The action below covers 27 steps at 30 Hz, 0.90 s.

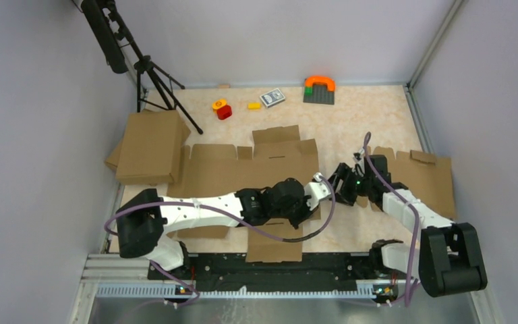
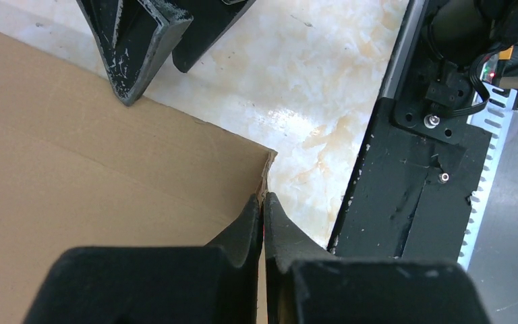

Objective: Fold the paper box

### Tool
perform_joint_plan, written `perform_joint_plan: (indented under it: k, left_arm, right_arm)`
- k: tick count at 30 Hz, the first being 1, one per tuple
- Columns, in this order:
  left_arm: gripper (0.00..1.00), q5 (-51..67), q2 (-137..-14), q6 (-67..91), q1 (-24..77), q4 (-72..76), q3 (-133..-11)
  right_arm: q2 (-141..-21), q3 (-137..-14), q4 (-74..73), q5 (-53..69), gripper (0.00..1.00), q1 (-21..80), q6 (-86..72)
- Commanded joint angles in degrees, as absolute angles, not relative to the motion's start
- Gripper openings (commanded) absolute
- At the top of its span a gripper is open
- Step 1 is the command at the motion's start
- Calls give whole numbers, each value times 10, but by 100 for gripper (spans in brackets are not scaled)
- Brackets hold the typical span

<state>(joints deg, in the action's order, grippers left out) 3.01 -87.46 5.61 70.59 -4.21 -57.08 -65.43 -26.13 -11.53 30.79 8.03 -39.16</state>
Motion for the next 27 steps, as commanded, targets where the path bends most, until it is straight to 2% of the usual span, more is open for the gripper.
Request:
perform_joint_plan:
  k: [1, 5, 10, 13, 17, 18, 19, 20, 21, 22, 27]
  left_arm:
    - [0, 8, -862, 80, 701, -4, -556]
    - [0, 10, -863, 83, 701, 15, -557]
    - [0, 10, -862, 83, 701, 13, -558]
    - [0, 12, -860, 83, 701, 14, -556]
    - [0, 11, -861, 88, 701, 13, -554]
    - [4, 10, -863, 91, 701, 12, -553]
    - [14, 6, -865, 97, 700, 9, -554]
    - [29, 5, -869, 107, 699, 8, -556]
    - [40, 8, -873, 115, 695, -6, -564]
    - [47, 14, -875, 123, 692, -25, -574]
    - [67, 28, -842, 153, 688, -54, -585]
  right_arm:
    - [-662, -279, -66, 334, 65, 87, -398]
    - [-673, -291, -56, 340, 62, 93, -408]
    - [-689, -295, -30, 351, 52, 113, -430]
    - [-701, -306, -20, 347, 38, 133, -437]
    - [-726, -339, -48, 332, 14, 154, -419]
    - [-727, -349, -67, 315, 8, 156, -409]
    - [-728, -358, -85, 298, 3, 157, -396]
    - [-729, -368, -105, 277, 0, 158, -384]
    - [-731, -378, -127, 256, 0, 158, -369]
    - [-733, -388, -148, 235, 0, 159, -350]
    - [-747, -429, -219, 161, 0, 159, -303]
